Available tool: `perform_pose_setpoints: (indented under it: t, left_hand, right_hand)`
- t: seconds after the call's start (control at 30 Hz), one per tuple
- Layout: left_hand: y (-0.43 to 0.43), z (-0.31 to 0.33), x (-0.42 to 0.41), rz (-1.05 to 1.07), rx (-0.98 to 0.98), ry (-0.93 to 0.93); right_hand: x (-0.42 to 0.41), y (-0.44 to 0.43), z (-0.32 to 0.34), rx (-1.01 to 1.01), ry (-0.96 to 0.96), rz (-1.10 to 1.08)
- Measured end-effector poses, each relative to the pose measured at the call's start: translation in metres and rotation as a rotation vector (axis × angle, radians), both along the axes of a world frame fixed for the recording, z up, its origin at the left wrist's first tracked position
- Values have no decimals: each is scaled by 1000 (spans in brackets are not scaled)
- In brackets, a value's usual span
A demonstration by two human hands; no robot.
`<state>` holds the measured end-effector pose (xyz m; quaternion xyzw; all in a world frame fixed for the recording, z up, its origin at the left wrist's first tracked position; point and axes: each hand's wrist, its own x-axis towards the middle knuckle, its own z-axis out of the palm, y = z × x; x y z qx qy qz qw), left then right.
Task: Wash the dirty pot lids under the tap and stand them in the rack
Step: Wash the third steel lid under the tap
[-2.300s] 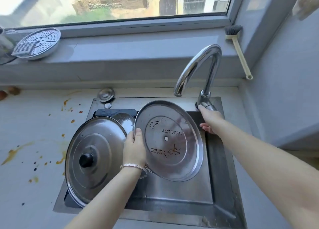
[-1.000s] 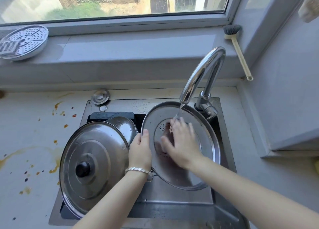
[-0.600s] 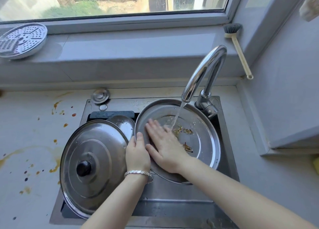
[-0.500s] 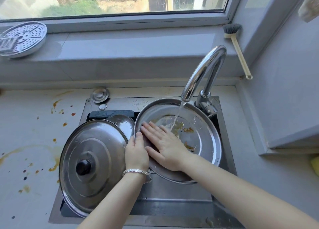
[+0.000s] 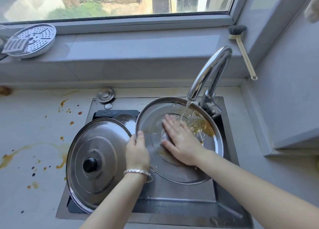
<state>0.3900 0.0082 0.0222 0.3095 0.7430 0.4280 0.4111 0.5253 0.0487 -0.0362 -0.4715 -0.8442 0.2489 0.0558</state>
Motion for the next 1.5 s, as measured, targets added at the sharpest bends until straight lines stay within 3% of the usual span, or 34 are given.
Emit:
perform_pose_setpoints:
  t: [0.07, 0.23, 0.4, 0.6, 0.8, 0.97, 1.13, 1.23, 1.33, 1.4, 1.5]
  left_hand:
    - [0, -2, 2, 11, -5, -24]
    - [2, 3, -2, 7, 31, -11]
    - [-3, 1, -4, -46, 14, 21]
    - [0, 6, -4, 45, 91, 106]
    - [-6, 2, 6, -3, 77, 124]
    - [-18, 1, 15, -67, 71, 89]
    - [-4, -4, 7, -45, 100, 74]
    - [3, -6, 2, -12, 119, 43]
    - [5, -6, -2, -2, 125, 20]
    - [8, -2, -5, -37, 112, 137]
    - [19, 14, -13, -146, 88, 454]
  right_hand:
    - [-16, -13, 6, 3, 63, 158]
    - [-30, -5, 7, 80, 163, 114]
    - [-32, 20, 4, 18, 93, -206]
    - [-7, 15, -14, -101, -8, -651]
    - [-18, 0, -11, -299, -14, -889]
    - [-30, 21, -2, -104, -5, -640]
    - [-48, 8, 8, 31, 192, -126]
    - [-53, -10, 5, 115, 273, 71]
    - [-41, -17, 9, 89, 262, 194]
    - [-26, -21, 10, 71, 235, 263]
    - [9, -37, -8, -21, 182, 263]
